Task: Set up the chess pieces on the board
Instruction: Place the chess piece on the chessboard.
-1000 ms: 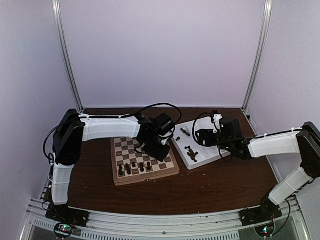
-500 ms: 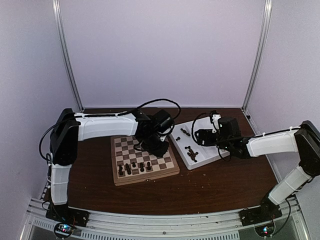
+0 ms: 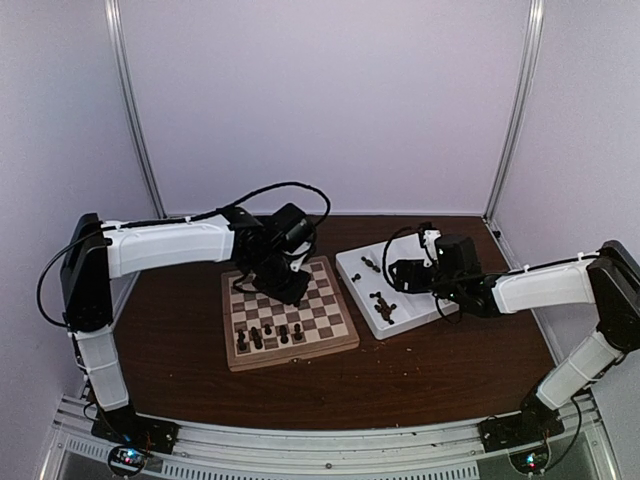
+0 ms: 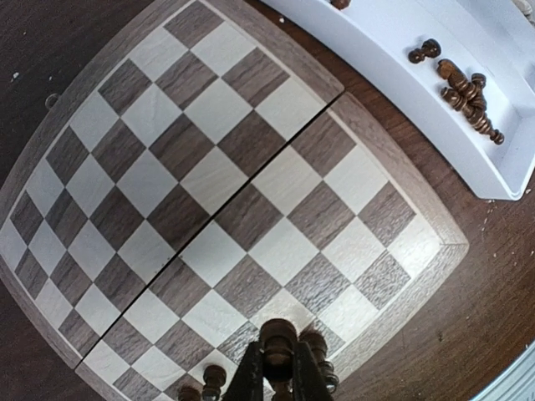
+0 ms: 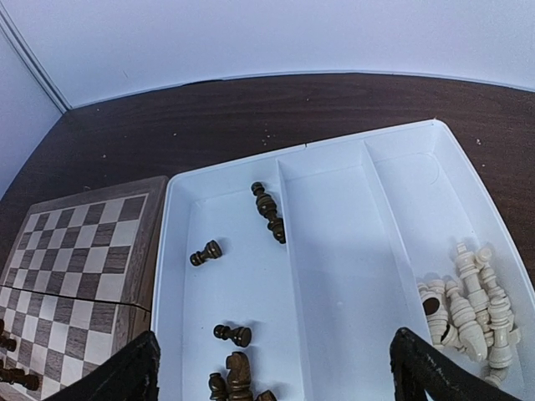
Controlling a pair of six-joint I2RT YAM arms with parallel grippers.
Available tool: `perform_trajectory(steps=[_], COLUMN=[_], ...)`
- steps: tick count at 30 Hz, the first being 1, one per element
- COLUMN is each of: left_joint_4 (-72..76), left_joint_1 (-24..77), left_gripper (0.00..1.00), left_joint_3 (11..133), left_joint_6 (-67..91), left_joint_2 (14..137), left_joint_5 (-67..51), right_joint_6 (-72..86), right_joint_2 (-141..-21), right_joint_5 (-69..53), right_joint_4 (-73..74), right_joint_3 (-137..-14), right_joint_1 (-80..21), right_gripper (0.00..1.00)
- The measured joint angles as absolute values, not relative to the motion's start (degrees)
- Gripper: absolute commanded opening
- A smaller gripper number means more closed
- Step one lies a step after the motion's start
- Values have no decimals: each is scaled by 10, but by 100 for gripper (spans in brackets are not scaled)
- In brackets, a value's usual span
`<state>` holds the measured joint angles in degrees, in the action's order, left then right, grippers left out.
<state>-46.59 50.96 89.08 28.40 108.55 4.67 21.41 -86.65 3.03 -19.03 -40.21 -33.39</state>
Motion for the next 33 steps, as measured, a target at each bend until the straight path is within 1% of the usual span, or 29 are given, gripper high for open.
perform_trajectory(steps=[13,33], left_joint_4=[-464,-459], left_joint_1=[498,498], left_gripper=[0,0], left_joint_3=[809,788], left_joint_6=[291,291], left_joint_2=[1054,1054], left_joint_5=[33,37], right_joint_6=[214,215], right_joint_2=[-874,-875], right_joint_5=[28,25], right_joint_4=[-190,-190], right_joint_3=[-403,-409], right_joint_1=[-334,-334], right_gripper=[94,93])
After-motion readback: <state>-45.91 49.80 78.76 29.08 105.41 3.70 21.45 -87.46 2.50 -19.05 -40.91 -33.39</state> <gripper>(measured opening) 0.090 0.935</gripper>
